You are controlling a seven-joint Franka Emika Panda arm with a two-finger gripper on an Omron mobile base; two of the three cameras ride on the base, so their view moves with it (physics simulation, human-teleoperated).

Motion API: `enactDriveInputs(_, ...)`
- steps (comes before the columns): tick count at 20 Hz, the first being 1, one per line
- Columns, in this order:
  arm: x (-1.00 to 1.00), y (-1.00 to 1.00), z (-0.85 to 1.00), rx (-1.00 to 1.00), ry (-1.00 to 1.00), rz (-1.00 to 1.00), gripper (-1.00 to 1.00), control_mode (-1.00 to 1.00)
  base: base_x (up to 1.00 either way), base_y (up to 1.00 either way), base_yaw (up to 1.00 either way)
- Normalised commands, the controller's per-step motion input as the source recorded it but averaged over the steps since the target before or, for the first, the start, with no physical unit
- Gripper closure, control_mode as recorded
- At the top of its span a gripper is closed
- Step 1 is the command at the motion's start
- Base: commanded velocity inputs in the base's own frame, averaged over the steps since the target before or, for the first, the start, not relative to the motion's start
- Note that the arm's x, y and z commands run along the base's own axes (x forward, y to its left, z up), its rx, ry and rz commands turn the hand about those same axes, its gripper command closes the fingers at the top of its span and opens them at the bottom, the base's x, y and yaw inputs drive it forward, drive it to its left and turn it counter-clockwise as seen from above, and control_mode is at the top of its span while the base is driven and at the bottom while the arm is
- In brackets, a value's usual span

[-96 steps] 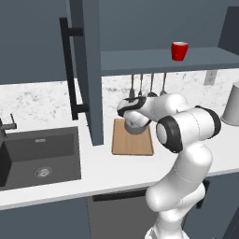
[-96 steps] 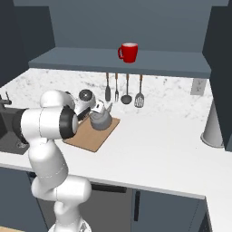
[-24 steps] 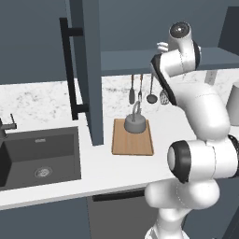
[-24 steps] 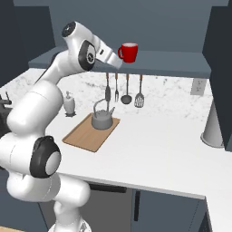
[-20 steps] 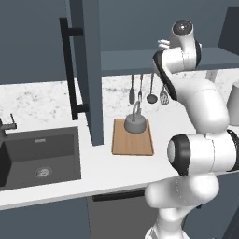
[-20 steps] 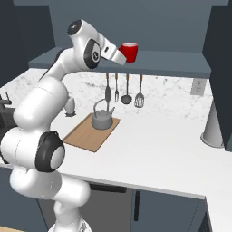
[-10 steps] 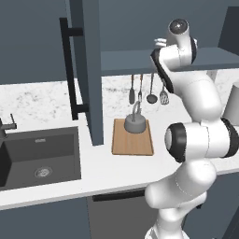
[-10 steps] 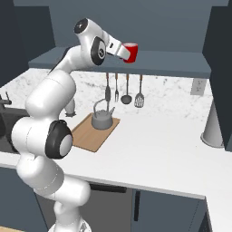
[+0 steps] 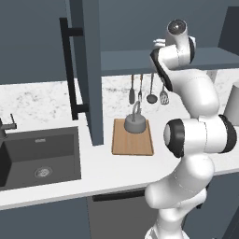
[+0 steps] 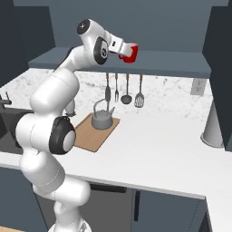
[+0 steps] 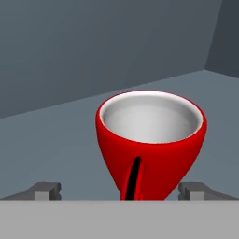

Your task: Pick the kettle from the counter and place it on the tray. Then pick the mug from the cabinet and place it on the tray. Then close the cabinet doors.

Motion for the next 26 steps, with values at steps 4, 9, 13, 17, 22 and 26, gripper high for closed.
enactDriveInputs(4,0.00,-0.06,0.00,-0.05,0.00,-0.02,-1.00,-1.00,0.00,0.00,0.00)
enactDriveInputs(9,0.08,0.00,0.00,-0.02,0.00,-0.10,-1.00,-1.00,0.00,0.00,0.00)
enactDriveInputs(13,0.01,0.00,0.00,0.00,0.00,-0.12,-1.00,-1.00,0.00,0.00,0.00)
enactDriveInputs(17,0.00,0.00,0.00,0.00,0.00,-0.14,-1.00,-1.00,0.00,0.00,0.00)
enactDriveInputs(22,0.00,0.00,0.01,0.00,0.00,-0.08,1.00,-1.00,0.00,0.00,0.00)
enactDriveInputs(26,0.03,-0.06,0.00,0.00,0.00,-0.01,1.00,-1.00,0.00,0.00,0.00)
